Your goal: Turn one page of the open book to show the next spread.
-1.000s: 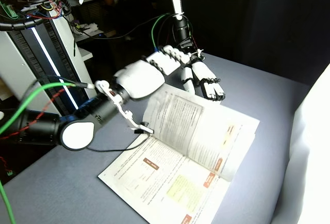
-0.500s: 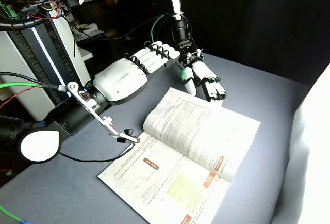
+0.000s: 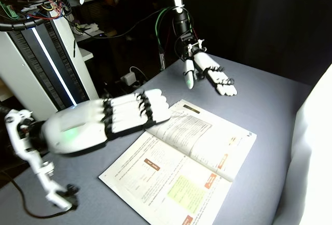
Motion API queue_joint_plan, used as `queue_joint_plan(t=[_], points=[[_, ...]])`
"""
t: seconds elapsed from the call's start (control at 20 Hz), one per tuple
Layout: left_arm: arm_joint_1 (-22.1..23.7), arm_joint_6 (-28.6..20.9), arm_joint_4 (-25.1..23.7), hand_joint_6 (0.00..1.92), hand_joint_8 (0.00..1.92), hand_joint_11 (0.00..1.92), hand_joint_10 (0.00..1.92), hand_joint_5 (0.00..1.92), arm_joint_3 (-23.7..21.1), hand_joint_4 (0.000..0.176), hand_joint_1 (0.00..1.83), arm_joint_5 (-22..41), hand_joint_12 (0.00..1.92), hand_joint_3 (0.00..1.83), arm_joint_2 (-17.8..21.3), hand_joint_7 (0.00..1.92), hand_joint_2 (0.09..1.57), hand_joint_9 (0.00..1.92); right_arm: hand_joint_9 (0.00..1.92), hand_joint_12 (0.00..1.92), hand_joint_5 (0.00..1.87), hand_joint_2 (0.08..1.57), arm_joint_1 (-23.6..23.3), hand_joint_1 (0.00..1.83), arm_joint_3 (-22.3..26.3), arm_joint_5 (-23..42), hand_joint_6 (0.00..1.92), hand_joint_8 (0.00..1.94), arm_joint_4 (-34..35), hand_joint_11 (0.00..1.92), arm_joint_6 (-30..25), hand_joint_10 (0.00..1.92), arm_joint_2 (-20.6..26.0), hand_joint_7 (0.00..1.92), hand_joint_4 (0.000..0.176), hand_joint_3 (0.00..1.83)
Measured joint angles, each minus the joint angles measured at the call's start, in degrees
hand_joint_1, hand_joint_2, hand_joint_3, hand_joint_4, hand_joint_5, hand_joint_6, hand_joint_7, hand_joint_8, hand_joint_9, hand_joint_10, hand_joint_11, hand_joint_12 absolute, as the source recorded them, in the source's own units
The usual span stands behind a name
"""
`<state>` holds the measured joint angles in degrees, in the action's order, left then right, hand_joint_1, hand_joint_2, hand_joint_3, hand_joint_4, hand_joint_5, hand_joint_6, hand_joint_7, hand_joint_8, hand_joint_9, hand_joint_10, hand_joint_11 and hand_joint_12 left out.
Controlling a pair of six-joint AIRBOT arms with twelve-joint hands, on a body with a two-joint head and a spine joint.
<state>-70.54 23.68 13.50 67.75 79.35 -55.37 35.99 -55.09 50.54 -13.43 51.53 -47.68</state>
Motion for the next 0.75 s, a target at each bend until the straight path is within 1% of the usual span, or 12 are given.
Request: queue_joint_plan(t=[0.05, 0.1, 0.2, 0.3, 0.4, 0.45, 0.5, 0.55, 0.6, 0.65, 0.7, 0.75], points=[[0.81, 0.31, -0.96, 0.00, 0.00, 0.00, 0.00, 0.00, 0.00, 0.000, 0.26, 0.07, 0.00, 0.00, 0.00, 0.00, 1.35, 0.00, 0.00, 0.00, 0.00, 1.19, 1.05, 0.00, 0.02, 0.00, 0.00, 0.00, 2.29, 0.00, 0.94, 0.00, 0.42, 0.00, 0.000, 0.00], [1.40, 0.37, -1.68, 0.00, 0.00, 0.00, 0.00, 0.00, 0.00, 0.000, 0.21, 0.20, 0.00, 0.00, 0.00, 0.00, 1.34, 0.00, 0.00, 0.00, 0.00, 1.19, 1.99, 0.00, 0.09, 0.13, 0.00, 0.00, 3.91, 0.00, 1.27, 0.00, 0.55, 0.00, 0.000, 0.00], [3.06, 0.35, -2.47, 0.00, 0.00, 0.00, 0.00, 0.00, 0.48, 0.000, 0.19, 0.94, 0.00, 0.00, -0.44, 0.00, 1.33, 0.00, 0.00, 0.01, 0.00, 1.19, 4.59, 0.00, 0.83, 0.63, 0.00, 0.00, 7.06, 0.02, 2.43, 0.00, 0.96, 0.00, 0.000, 0.00], [4.96, 0.37, -3.19, 0.00, 0.00, 0.00, 0.00, 0.00, 1.07, 0.000, 0.24, 0.96, 0.00, 0.00, -1.11, 0.00, 1.33, 0.00, 0.00, 0.00, 0.00, 1.25, 7.23, 0.00, 1.88, 2.62, 0.00, 0.00, 9.94, 0.00, 2.86, 0.00, 1.79, 0.00, 0.000, 0.02], [6.23, 0.35, -4.22, 0.00, 0.00, 0.00, 0.00, 0.00, 1.46, 0.000, 0.27, 0.96, 0.00, 0.00, -1.68, 0.00, 1.32, 0.00, 0.00, 0.00, 0.00, 1.28, 10.32, 0.09, 2.51, 7.04, 0.00, 0.00, 13.97, 0.00, 3.82, 0.00, 2.75, 0.00, 0.000, 0.02], [6.45, 0.39, -4.55, 0.01, 0.00, 0.00, 0.00, 0.02, 1.46, 0.000, 0.34, 0.92, 0.00, 0.00, -1.68, 0.00, 1.34, 0.00, 0.00, 0.00, 0.00, 1.27, 11.21, 0.10, 2.84, 8.35, 0.00, 0.00, 15.61, 0.00, 3.89, 0.00, 3.17, 0.00, 0.000, 0.01], [6.64, 0.33, -4.46, 0.00, 0.00, 0.00, 0.00, 0.00, 1.46, 0.000, 0.35, 1.09, 0.00, 0.00, -1.68, 0.00, 1.35, 0.00, 0.00, 0.00, 0.00, 1.28, 12.39, 0.13, 2.99, 10.16, 0.00, 0.00, 17.22, 0.00, 3.89, 0.00, 3.78, 0.00, 0.000, 0.01], [6.69, 0.35, -4.11, 0.00, 0.00, 0.00, 0.00, 0.00, 1.46, 0.000, 0.40, 1.40, 0.00, 0.00, -1.68, 0.00, 1.33, 0.00, 0.00, 0.00, 0.00, 1.26, 12.96, 0.22, 3.32, 11.32, 0.00, 0.00, 18.49, 0.00, 4.04, 0.00, 4.31, 0.00, 0.025, 0.00], [6.69, 0.35, -3.76, 0.00, 0.00, 0.00, 0.00, 0.00, 1.46, 0.009, 0.40, 1.64, 0.00, 0.00, -1.68, 0.00, 1.33, 0.00, 0.00, 0.00, 0.00, 1.25, 13.38, 0.18, 3.63, 13.18, 0.00, 0.00, 19.69, 0.01, 4.02, 0.00, 4.46, 0.00, 0.081, 0.00], [6.69, 0.35, -3.52, 0.00, 0.00, 0.00, 0.00, 0.00, 1.46, 0.009, 0.40, 1.92, 0.00, 0.00, -1.68, 0.00, 1.32, 0.00, 0.00, 0.00, 0.00, 1.26, 13.60, 0.19, 3.76, 14.95, 0.00, 0.00, 19.78, 0.00, 4.04, 0.00, 4.66, 0.00, 0.092, 0.00], [6.69, 0.35, -3.52, 0.00, 0.00, 0.00, 0.00, 0.00, 1.46, 0.016, 0.32, 2.40, 0.00, 0.00, -1.66, 0.00, 1.32, 0.00, 0.00, 0.00, 0.00, 1.27, 13.62, 0.22, 3.96, 16.02, 0.00, 0.00, 19.80, 0.00, 4.02, 0.00, 4.68, 0.00, 0.097, 0.00], [6.69, 0.37, -3.30, 0.00, 0.00, 0.00, 0.00, 0.00, 1.27, 0.015, 0.27, 2.75, 0.00, 0.00, -1.62, 0.00, 1.31, 0.00, 0.00, 0.00, 0.00, 1.27, 14.01, 0.27, 4.20, 17.20, 0.00, 0.00, 19.37, 0.00, 3.91, 0.00, 4.68, 0.00, 0.112, 0.00]])
